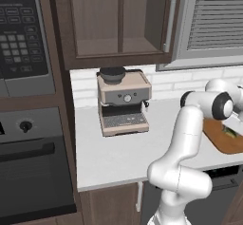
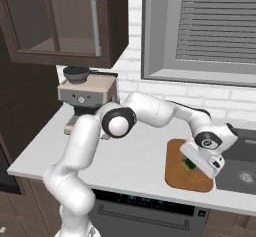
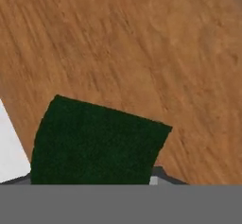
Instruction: Pick up the sponge from the counter and clean the cutting board by briefly scrubbing or pressing down on the cutting board. Once finished, release the sponge.
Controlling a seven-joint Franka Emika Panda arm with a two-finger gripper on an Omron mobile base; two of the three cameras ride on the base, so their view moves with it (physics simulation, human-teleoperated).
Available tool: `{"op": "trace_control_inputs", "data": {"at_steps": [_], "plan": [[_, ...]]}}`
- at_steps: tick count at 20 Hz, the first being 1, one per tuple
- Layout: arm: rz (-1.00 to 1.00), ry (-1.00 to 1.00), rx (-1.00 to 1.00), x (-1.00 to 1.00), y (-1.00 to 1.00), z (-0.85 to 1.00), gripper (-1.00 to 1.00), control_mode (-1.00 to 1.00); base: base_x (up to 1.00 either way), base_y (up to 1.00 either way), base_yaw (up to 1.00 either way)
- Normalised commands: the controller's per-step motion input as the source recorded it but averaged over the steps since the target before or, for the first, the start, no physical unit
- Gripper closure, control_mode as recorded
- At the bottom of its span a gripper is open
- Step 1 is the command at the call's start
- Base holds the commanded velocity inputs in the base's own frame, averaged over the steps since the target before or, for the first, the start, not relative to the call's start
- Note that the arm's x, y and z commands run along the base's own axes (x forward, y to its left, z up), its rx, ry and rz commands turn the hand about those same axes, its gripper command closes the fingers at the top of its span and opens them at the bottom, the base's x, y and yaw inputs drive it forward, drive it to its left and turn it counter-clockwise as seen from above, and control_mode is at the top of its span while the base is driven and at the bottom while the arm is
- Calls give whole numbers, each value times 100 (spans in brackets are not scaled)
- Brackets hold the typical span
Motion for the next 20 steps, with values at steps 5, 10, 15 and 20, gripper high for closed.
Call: {"op": "trace_control_inputs", "data": {"at_steps": [5,10,15,20], "plan": [[-4,-20,-18,-62,95,18,100,-100,0,0,0],[-3,0,-28,-20,86,13,100,-100,0,0,0],[0,10,-16,37,21,29,100,-100,0,0,0],[-2,19,-8,67,3,9,100,-100,0,0,0]]}}
